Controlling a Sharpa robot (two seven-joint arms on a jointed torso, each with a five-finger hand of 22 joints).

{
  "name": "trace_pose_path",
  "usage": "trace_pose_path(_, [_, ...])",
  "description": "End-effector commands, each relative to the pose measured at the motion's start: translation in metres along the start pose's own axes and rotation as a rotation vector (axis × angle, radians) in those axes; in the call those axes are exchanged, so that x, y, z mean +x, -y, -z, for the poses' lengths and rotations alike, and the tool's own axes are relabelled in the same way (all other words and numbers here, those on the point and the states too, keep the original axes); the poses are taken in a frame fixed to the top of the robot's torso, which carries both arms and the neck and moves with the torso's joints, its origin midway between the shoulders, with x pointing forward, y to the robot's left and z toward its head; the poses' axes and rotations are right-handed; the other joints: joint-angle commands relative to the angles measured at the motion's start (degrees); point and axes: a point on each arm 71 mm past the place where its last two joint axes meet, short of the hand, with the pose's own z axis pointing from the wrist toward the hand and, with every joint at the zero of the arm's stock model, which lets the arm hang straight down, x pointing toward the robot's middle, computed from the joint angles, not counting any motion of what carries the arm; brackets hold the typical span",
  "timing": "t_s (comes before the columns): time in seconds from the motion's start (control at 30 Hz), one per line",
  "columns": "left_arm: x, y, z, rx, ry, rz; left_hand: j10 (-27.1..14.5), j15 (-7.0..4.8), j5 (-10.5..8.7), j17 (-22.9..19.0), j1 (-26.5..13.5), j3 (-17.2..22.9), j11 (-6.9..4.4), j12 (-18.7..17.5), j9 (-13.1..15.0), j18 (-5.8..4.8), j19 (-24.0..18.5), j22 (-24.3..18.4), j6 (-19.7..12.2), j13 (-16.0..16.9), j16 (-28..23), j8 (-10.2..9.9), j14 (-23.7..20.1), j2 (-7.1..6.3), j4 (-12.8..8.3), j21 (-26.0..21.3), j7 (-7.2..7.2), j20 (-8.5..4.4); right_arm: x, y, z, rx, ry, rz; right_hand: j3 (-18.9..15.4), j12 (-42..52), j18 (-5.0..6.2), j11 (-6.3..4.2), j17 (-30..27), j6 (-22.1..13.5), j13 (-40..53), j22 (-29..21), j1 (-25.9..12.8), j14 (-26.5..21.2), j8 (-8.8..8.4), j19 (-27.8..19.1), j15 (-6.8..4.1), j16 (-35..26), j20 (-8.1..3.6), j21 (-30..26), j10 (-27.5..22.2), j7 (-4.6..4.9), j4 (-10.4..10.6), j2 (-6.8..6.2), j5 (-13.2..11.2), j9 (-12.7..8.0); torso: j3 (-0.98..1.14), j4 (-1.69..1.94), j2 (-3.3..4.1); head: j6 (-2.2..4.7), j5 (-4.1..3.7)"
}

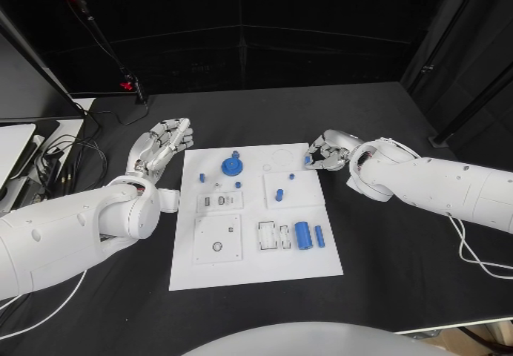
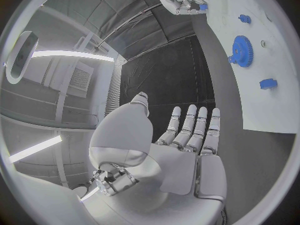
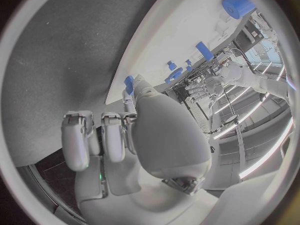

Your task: Assemble the parts on the task board

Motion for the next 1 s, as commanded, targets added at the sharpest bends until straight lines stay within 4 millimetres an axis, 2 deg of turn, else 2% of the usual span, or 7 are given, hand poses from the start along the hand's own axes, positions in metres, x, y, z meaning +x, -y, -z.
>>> trace_pose_path(0.03, [0.0, 0.015, 0.001, 0.199, -0.007, -0.002, -0.3, -0.1, 0.33, -0.07, -0.09, -0.22, 0.12, 0.25, -0.06, 1.06, 0.01, 0.05, -0.01, -0.05, 0.3, 0.23, -0.41, 0.47, 0.02, 0.3, 9.19, 0.08, -0.002, -0.002, 0.0, -0.02, 0.017, 0.003, 0.29, 0.14, -0.42, -0.26, 15.1, 0.74, 15.08, 15.08, 0.22, 6.17, 0.42, 5.85, -0.39, 0.14, -0.44, 0.19, 6.07, 0.03, -0.12, 0.28, 0.14, 0.12, 0.0, 0.02, 0.0, 0.0, 0.07])
trace_pose_path(0.4, [0.0, 0.015, 0.001, 0.197, -0.006, -0.002, -0.3, -0.1, 0.33, -0.07, -0.09, -0.22, 0.12, 0.25, -0.06, 1.06, 0.01, 0.05, -0.01, -0.05, 0.3, 0.23, -0.41, 0.47, 0.02, 0.3, 9.19, 0.08, -0.005, -0.007, 0.0, -0.068, 0.075, -0.003, 1.01, 0.14, -0.42, 0.33, 15.1, 5.95, 15.08, 15.08, 1.21, 6.17, 1.74, 5.85, 0.17, 0.14, -0.06, 0.19, 6.07, 0.01, -1.48, 1.71, 0.71, 0.66, 0.02, 0.0, 0.0, -0.07, 0.33])
trace_pose_path(0.67, [0.0, 0.015, 0.001, 0.197, -0.006, -0.003, -0.3, -0.1, 0.33, -0.07, -0.09, -0.22, 0.12, 0.25, -0.06, 1.06, 0.01, 0.05, -0.01, -0.05, 0.3, 0.23, -0.41, 0.47, 0.02, 0.3, 9.19, 0.08, -0.009, -0.01, 0.002, -0.1, 0.125, -0.007, 1.35, 0.14, -0.42, 0.42, 15.1, 7.95, 15.08, 15.08, 1.79, 6.17, 2.0, 5.85, 0.27, 0.14, 0.08, 0.19, 6.07, 0.1, -2.36, 2.27, 0.74, 0.78, 0.01, 0.03, 0.02, 0.06, 0.41])
trace_pose_path(0.83, [-0.001, 0.015, 0.001, 0.196, -0.005, -0.004, -0.32, -0.09, 0.39, -0.07, -0.02, -0.28, 0.12, 0.3, -0.13, 1.06, -0.04, 0.06, 0.0, -0.05, 0.33, 0.27, -0.41, 0.64, 0.03, 0.32, 9.19, 0.07, -0.012, -0.015, 0.006, -0.126, 0.165, -0.018, 1.36, 0.14, -0.42, 0.57, 15.1, 8.43, 15.08, 15.08, 1.88, 6.17, 2.01, 5.85, 0.35, 0.14, 0.12, 0.19, 6.07, 0.32, -2.57, 2.3, 0.87, 0.79, -0.02, -0.04, -0.06, 0.15, 1.04])
trace_pose_path(0.93, [-0.001, 0.014, 0.001, 0.195, -0.005, -0.004, -0.32, -0.09, 0.4, -0.07, -0.02, -0.29, 0.12, 0.3, -0.13, 1.06, 0.01, 0.08, 0.0, -0.05, 0.33, 0.27, -0.41, 0.65, 0.03, 0.36, 9.19, 0.07, -0.013, -0.022, 0.01, -0.139, 0.17, -0.036, 1.23, 0.14, -0.42, 0.82, 15.1, 8.92, 15.08, 15.08, 1.75, 6.17, 1.99, 5.85, 0.51, 0.14, 0.2, 0.19, 6.07, 0.64, -2.65, 2.3, 0.95, 0.79, -0.06, 0.11, -0.05, 0.17, 1.39])
trace_pose_path(1.0, [0.0, 0.014, 0.001, 0.195, -0.006, -0.003, -0.32, -0.09, 0.4, -0.07, -0.01, -0.3, 0.12, 0.31, -0.14, 1.06, 0.0, 0.07, 0.0, -0.05, 0.34, 0.27, -0.41, 0.66, 0.03, 0.36, 9.19, 0.07, -0.016, -0.034, 0.012, -0.153, 0.16, -0.048, 1.22, 0.14, -0.42, 0.91, 15.1, 9.1, 15.08, 15.08, 1.79, 6.17, 1.95, 5.85, 0.59, 0.14, 0.25, 0.19, 6.07, 0.72, -2.75, 2.35, 1.2, 0.78, -0.08, 0.17, -0.05, 0.12, 1.76])
